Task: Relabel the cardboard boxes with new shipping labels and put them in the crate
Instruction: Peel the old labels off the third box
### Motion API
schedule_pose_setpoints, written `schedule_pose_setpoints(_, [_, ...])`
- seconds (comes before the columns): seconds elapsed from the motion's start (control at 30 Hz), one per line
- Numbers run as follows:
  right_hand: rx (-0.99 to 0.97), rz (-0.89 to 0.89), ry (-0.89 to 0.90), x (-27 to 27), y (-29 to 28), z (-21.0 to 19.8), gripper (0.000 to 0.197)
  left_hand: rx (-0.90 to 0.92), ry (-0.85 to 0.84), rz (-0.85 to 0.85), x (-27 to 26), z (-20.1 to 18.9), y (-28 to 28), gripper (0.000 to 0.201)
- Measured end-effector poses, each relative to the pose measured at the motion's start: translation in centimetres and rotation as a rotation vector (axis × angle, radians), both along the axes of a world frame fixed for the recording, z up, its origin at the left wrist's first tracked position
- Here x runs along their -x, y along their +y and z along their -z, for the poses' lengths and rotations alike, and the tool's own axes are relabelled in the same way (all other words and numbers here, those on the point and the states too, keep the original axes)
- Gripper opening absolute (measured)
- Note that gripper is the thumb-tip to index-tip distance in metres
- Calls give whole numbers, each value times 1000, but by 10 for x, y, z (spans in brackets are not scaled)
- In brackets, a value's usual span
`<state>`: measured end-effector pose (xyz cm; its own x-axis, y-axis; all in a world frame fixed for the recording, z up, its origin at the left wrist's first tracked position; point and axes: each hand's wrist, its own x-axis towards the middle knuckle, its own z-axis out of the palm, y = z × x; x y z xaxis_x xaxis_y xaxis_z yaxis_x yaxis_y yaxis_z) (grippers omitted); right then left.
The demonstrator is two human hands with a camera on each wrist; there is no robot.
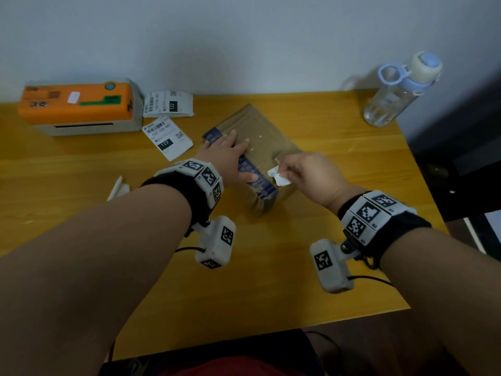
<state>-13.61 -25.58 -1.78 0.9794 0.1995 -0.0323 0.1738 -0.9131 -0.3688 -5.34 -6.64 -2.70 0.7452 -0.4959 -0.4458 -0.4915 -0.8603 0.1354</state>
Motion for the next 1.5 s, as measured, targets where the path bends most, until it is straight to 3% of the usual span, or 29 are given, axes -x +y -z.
schedule_pose_setpoints(0.13, [4,-54,-115,15,-3,8,7,-1,6,-8,-1,0,0,92])
schedule_pose_setpoints(0.23, [-88,143,-133,25,-15,4,6,9,11,-8,-1,-1,0,93])
schedule_pose_setpoints(0.3, [-188,303,-96,27,-24,0,21,20,1,-9,1,-1,-1,93])
schedule_pose_setpoints(0.4, [-275,329,-42,22,-21,-8,48,24,-17,-7,2,-2,-2,93])
schedule_pose_setpoints(0.57, [-188,146,99,0,2,-7,40,28,-18,-18,3,-3,-2,93])
schedule_pose_setpoints(0.63, [2,94,148,-8,10,-5,38,25,-14,-23,3,-3,-2,93])
schedule_pose_setpoints(0.73, [221,115,110,-15,16,-7,27,23,-15,-29,2,-3,-2,93])
schedule_pose_setpoints(0.97, [330,7,-2,-23,20,-7,13,26,1,-40,2,-1,-2,94])
schedule_pose_setpoints(1.13, [49,18,-12,-10,6,0,16,29,8,-42,0,-2,-3,95])
schedule_pose_setpoints(1.33, [-457,448,-140,2,-28,-5,5,88,-1,-52,1,-3,-2,94])
schedule_pose_setpoints(1.43, [-696,529,-89,4,-26,-12,13,202,52,-101,1,-11,-3,87])
schedule_pose_setpoints(1.5, [-860,523,-51,3,-13,-15,17,390,128,-177,1,-19,-3,78])
